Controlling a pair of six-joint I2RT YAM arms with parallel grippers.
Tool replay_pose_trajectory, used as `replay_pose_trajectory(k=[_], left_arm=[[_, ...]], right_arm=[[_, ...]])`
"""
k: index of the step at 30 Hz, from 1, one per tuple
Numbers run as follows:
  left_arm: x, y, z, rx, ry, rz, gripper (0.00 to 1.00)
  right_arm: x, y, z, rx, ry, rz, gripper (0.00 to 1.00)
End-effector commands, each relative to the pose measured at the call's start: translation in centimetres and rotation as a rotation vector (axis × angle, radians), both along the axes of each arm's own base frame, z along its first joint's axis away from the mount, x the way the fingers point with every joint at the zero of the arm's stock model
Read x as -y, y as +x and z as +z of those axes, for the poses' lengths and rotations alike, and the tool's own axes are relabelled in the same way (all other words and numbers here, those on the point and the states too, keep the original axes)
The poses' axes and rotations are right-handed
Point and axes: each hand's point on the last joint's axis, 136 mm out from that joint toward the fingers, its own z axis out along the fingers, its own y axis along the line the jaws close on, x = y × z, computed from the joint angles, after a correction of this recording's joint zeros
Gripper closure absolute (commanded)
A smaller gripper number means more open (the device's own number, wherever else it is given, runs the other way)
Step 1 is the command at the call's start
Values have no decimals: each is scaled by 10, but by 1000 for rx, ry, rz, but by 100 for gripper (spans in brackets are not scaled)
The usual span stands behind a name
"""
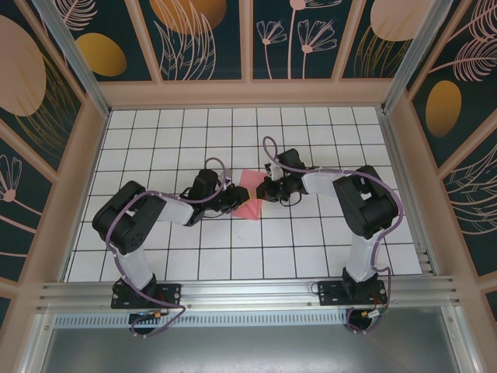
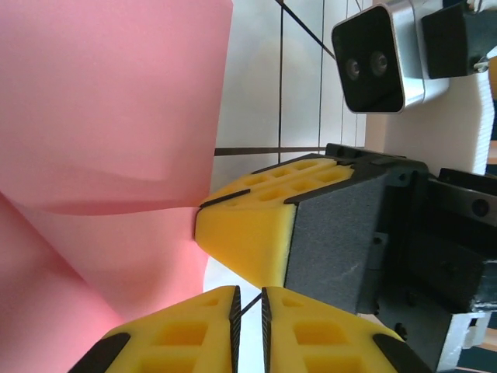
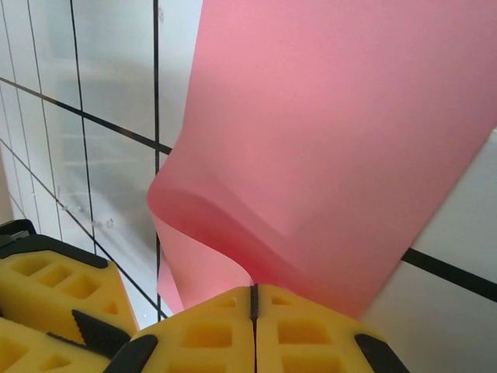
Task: Fold a paper plane with a square sheet of paper (pick it up from the middle)
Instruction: Fold the triangle a second time at the center of the table.
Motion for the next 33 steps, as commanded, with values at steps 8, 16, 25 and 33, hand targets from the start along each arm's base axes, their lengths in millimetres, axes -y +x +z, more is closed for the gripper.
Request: replay_pose_trajectory(k=[8, 16, 25, 33], left_arm=[[10, 0, 0, -2, -22, -33, 82], [16, 0, -2, -6, -23, -52, 82], [17, 0, -6, -11, -16, -60, 82], [18, 1, -10, -19, -7, -65, 83]], right_arm=[[13, 1, 3, 33, -41, -26, 92], [18, 2, 1, 38, -67, -39, 92], [20, 3, -2, 39, -78, -49, 92], [20, 3, -5, 34, -81, -53, 92]])
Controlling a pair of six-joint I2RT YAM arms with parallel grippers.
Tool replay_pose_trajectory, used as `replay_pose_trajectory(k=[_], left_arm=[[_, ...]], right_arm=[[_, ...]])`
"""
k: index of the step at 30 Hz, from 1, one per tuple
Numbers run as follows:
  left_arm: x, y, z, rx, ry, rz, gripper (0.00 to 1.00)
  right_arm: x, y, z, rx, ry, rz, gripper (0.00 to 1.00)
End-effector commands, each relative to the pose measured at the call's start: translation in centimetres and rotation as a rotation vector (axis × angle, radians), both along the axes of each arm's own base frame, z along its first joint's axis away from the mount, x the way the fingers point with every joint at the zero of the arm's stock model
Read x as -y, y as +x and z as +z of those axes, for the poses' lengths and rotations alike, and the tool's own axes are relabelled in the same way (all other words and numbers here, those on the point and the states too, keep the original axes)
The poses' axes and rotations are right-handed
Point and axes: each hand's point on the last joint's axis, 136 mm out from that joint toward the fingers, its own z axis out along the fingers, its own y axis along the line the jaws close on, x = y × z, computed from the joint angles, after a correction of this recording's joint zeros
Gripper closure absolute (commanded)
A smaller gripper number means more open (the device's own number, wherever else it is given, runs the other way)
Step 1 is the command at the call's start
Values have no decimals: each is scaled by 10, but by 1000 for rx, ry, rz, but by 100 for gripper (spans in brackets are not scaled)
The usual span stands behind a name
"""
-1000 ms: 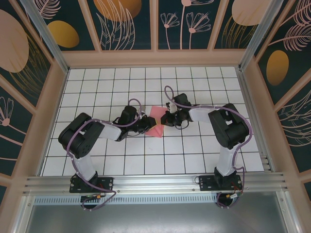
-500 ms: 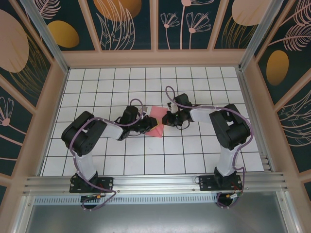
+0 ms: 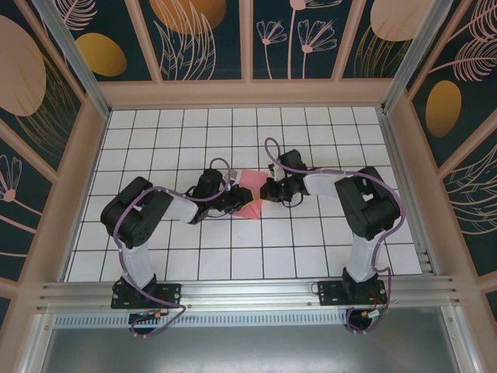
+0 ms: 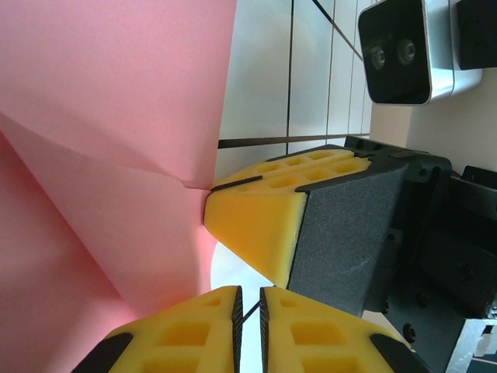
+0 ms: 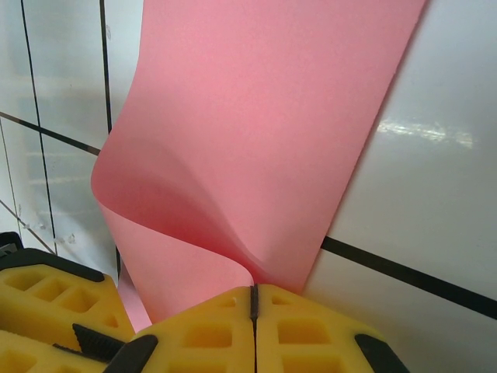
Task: Fold a paper plane with a square sheet of paper (pick it up from the middle)
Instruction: Fold the triangle a second time at the center of the table.
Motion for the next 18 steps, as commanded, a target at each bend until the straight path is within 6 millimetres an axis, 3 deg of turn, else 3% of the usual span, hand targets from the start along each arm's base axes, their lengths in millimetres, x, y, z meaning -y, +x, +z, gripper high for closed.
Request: replay_pose_trajectory(k=[1, 18], left_arm=[[7, 1, -1, 11, 0, -25, 83], [4, 1, -12, -13, 35, -15, 84]], right_arm=[[6, -2, 2, 9, -13, -6, 92], [6, 0, 3, 12, -20, -8, 92]])
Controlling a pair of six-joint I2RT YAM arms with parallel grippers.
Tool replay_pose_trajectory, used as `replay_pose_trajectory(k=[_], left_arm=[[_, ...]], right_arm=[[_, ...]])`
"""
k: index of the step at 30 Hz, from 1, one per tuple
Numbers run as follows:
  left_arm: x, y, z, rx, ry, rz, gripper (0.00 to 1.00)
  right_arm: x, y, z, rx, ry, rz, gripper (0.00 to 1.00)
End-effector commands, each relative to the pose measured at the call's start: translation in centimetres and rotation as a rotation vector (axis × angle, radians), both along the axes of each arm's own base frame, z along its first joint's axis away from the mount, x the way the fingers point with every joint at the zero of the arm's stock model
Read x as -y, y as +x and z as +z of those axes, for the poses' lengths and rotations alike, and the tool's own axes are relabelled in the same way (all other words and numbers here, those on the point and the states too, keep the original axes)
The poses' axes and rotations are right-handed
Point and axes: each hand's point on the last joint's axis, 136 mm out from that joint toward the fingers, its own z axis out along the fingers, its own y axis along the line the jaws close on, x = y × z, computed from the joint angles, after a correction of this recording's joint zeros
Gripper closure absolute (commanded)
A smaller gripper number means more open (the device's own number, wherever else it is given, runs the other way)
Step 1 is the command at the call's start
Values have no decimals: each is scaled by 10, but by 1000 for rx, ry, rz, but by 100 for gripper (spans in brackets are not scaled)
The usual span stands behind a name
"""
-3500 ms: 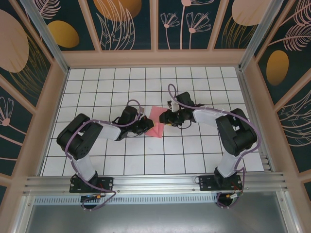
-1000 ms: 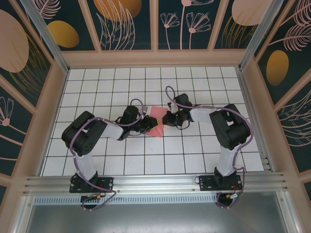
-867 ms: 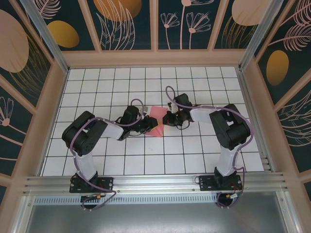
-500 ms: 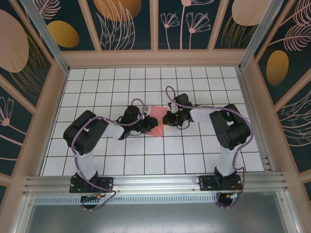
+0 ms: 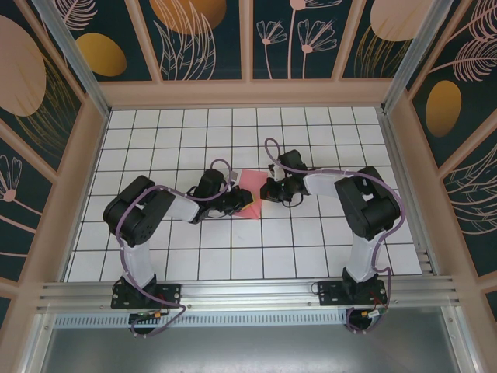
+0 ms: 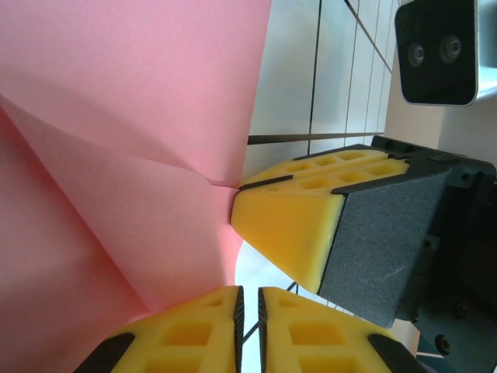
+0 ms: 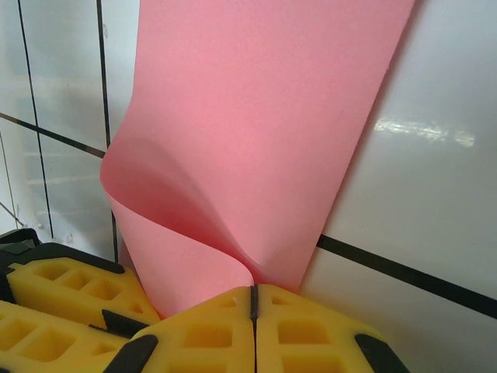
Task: Fold a paper plane with a square sheet of paper (pick it up from the middle)
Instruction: Fold the triangle a second time at the center of the table.
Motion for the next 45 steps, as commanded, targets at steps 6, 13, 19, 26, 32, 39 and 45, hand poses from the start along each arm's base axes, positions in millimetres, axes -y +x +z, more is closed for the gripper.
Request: replay_pose_trajectory(k=[6, 13, 19, 26, 32, 39, 45], left_arm=[[4, 2, -3, 17, 16, -14, 84], [3, 1, -6, 11, 20, -15, 84], [2, 1, -9, 6, 28, -11, 85], [0, 0, -13, -4, 43, -4, 85], [-2, 0, -18, -19, 63, 3, 84], [-4, -2, -21, -30, 77, 4, 84], [-7, -5, -28, -54, 101, 14, 84]], right_arm=[[7, 0, 2, 12, -22, -10, 92], [7, 1, 0, 8, -22, -9, 92], [5, 1, 0, 7, -17, -4, 92], [4, 1, -5, -4, -19, 5, 92], [5, 0, -7, -10, -21, 4, 92], [4, -1, -11, -20, -27, 8, 92], [5, -1, -13, -23, -29, 7, 92]])
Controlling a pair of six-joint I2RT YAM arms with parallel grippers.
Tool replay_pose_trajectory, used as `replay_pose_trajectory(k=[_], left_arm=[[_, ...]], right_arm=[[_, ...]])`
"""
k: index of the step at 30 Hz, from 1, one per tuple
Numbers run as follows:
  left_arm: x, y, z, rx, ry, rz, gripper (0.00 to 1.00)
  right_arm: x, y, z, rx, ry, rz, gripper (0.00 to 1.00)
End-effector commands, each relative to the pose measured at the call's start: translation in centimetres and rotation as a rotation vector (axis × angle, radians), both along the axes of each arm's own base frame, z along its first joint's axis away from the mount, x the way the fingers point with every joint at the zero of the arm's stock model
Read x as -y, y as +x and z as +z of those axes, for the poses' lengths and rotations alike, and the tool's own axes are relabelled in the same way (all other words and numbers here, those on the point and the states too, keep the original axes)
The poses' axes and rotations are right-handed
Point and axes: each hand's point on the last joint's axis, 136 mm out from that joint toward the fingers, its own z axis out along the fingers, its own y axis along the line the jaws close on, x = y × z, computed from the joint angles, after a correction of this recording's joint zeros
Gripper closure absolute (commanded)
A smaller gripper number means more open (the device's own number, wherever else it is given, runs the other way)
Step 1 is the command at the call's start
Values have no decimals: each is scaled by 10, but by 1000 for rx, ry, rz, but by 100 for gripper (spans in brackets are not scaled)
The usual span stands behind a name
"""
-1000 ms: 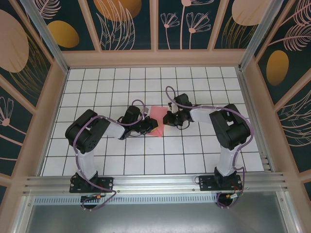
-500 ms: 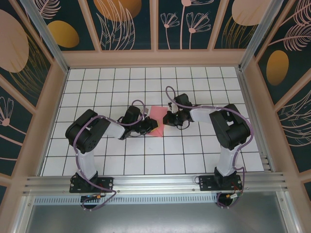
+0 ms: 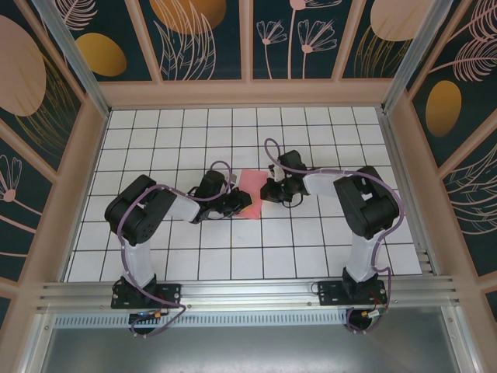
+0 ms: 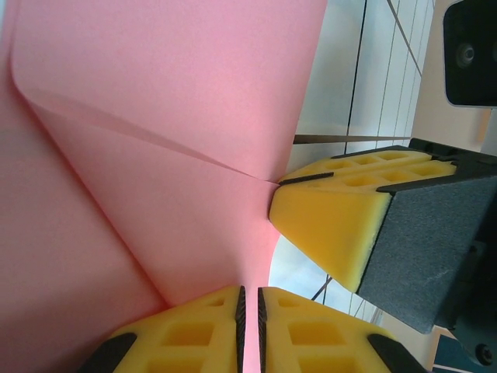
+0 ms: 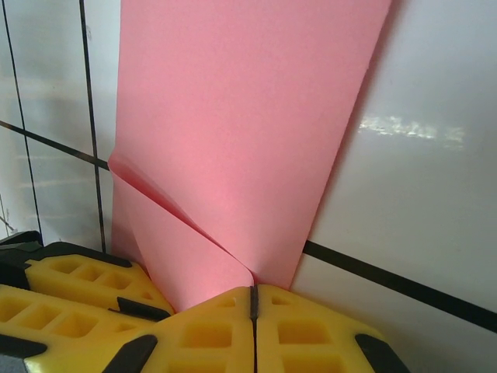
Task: Fold a paper plane with a square sheet of paper (pick it up from the middle)
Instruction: Fold the triangle a second time at the center of the table.
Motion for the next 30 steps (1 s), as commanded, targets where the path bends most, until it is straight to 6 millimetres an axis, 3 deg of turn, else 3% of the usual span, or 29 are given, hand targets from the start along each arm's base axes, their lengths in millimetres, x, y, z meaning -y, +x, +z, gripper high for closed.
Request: replay_pose_trajectory(k=[1, 17, 25, 30], left_arm=[[-2, -3, -13, -23, 55, 1, 84], [-28, -8, -43, -95, 265, 74, 85], [-38, -12, -51, -126, 328, 113, 85], [-46, -13, -55, -136, 385, 142, 86]], right_arm=[[4, -2, -8, -20, -18, 12, 92], [4, 2, 1, 3, -20, 12, 90], [9, 16, 34, 104, -32, -32, 79], [1, 1, 37, 90, 19, 22, 84]])
